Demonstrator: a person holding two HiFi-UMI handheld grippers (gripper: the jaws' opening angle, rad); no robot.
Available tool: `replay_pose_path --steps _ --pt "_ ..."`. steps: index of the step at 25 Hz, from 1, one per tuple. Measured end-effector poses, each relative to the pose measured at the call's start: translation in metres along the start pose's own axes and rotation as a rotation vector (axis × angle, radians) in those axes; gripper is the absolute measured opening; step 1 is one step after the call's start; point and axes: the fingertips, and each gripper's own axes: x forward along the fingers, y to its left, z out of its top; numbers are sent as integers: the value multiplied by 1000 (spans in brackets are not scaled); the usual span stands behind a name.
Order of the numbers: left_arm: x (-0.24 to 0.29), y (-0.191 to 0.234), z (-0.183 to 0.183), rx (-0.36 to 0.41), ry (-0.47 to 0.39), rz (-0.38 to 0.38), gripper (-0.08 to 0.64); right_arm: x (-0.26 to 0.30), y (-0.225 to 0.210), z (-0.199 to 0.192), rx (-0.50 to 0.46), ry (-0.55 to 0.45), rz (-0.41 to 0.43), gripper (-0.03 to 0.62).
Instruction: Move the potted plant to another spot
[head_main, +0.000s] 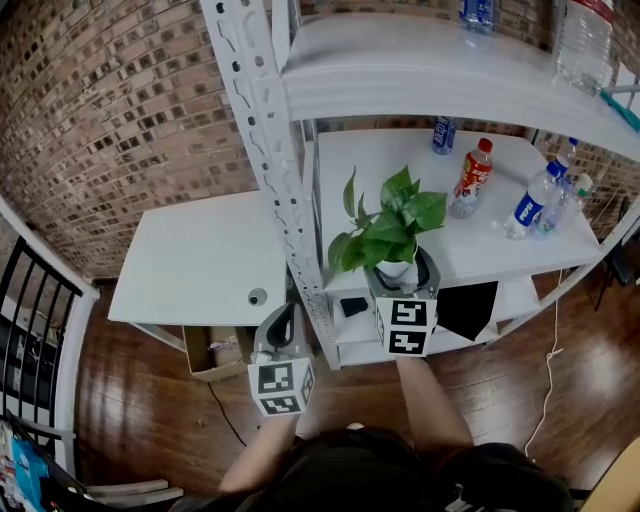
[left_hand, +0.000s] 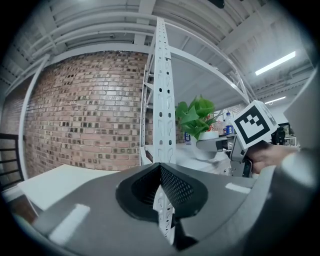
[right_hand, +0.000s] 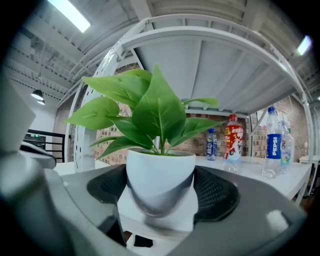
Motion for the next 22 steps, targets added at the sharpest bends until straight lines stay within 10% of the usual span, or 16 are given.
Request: replay_pose_path --steps 22 --pt "-58 63 -10 -27 26 55 17 -96 139 30 -3 -75 176 419"
